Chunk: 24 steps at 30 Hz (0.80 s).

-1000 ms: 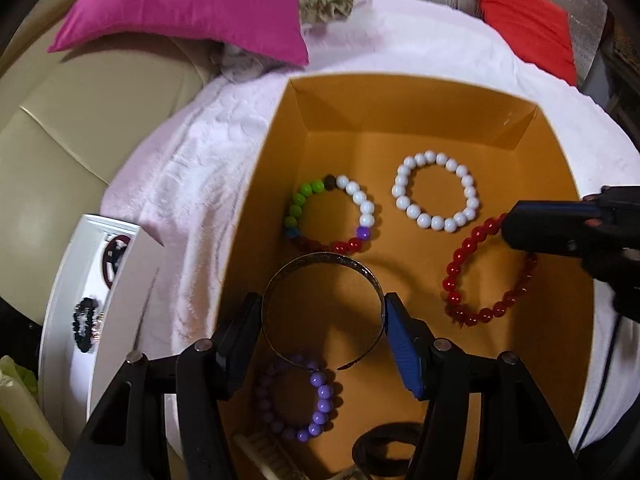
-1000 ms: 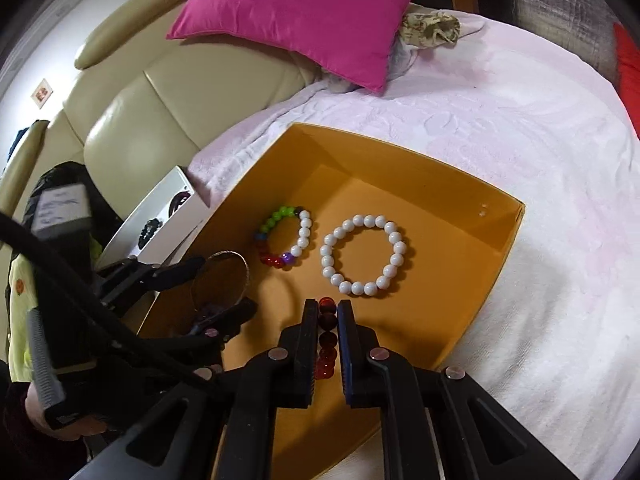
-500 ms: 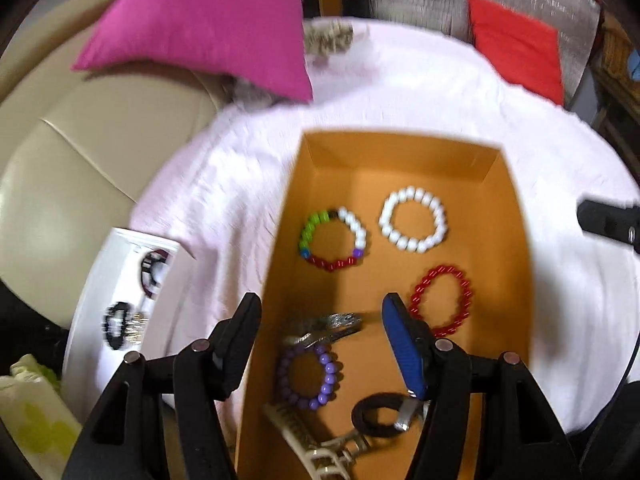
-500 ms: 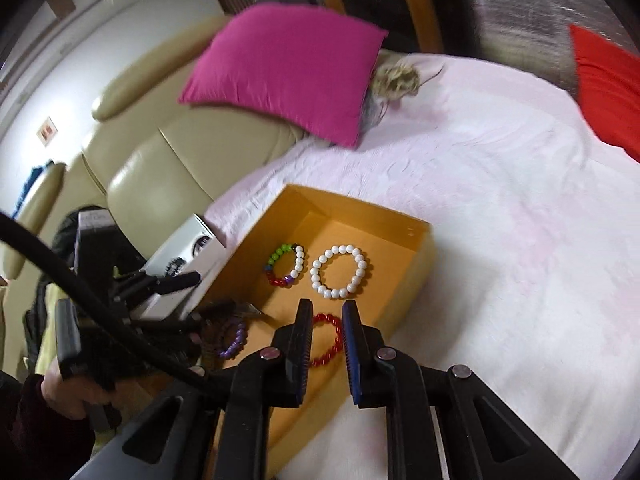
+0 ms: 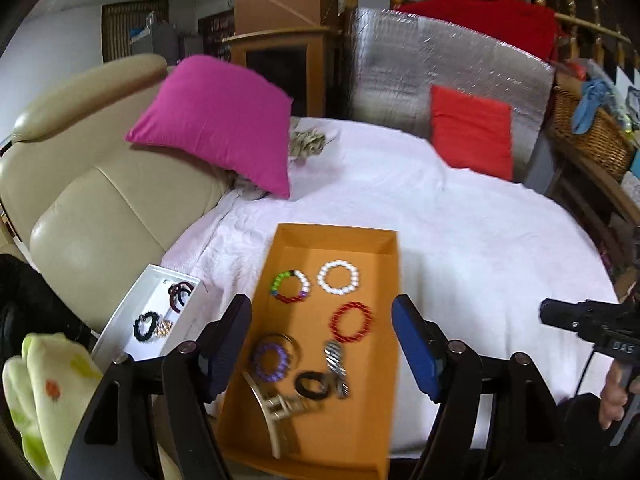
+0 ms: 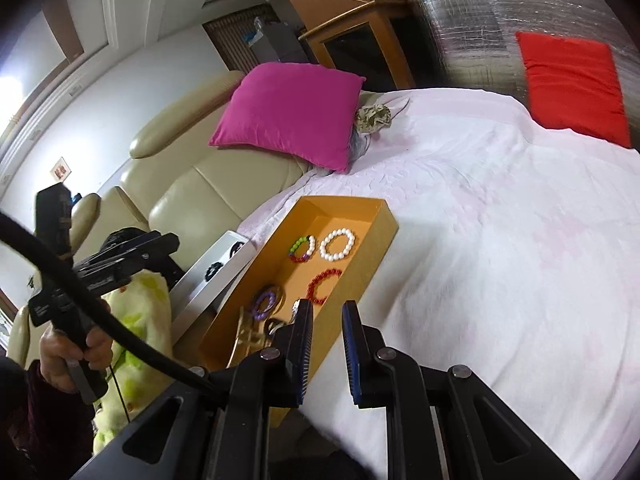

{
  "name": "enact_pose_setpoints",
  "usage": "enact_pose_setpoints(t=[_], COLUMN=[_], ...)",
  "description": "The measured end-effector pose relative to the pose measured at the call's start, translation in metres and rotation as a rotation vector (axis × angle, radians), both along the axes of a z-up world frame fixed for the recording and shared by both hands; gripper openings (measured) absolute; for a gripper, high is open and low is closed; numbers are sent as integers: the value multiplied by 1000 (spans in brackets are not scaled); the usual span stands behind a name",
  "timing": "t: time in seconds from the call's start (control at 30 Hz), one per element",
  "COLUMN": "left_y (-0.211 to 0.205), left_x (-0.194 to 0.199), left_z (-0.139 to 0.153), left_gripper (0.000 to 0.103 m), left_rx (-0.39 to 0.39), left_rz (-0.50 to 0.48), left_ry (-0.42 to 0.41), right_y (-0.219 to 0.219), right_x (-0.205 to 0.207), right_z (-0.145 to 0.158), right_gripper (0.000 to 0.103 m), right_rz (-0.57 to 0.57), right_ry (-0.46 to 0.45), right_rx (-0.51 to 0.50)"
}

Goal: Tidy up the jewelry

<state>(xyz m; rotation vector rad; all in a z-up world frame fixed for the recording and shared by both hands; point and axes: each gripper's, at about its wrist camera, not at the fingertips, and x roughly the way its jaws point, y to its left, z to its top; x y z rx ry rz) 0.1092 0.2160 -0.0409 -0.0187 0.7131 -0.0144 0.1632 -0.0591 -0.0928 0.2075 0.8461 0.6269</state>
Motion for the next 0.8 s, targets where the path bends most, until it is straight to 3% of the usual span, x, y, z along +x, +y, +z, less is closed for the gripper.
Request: enact_pose_setpoints(t=[0.17, 0.27, 0.3, 0.33, 0.7, 0.8], left_y=[-7, -8, -9, -11, -38, -47], left_x=[-49, -79, -86, -95, -151, -159], left_z=[1, -2, -3, -3, 6, 11], left_gripper=[77, 83, 83, 84, 85, 94], left_rx=[-39, -9, 7, 37, 212, 266], left_rz=[70, 136, 148, 168, 292, 310], left_ry=[-15, -19, -22, -29, -98, -132], right_y=[2, 12, 16, 18, 40, 40], right_x=[-37, -63, -71, -78, -162, -173], right_z=[11, 21, 23, 25, 50, 54], right_gripper=[19, 37, 50, 55, 55, 55], right_rz=[31, 56, 58, 60, -5, -29], right_ry=[-9, -36, -44, -53, -259, -290], right_rx=[24, 21, 17, 17, -77, -103])
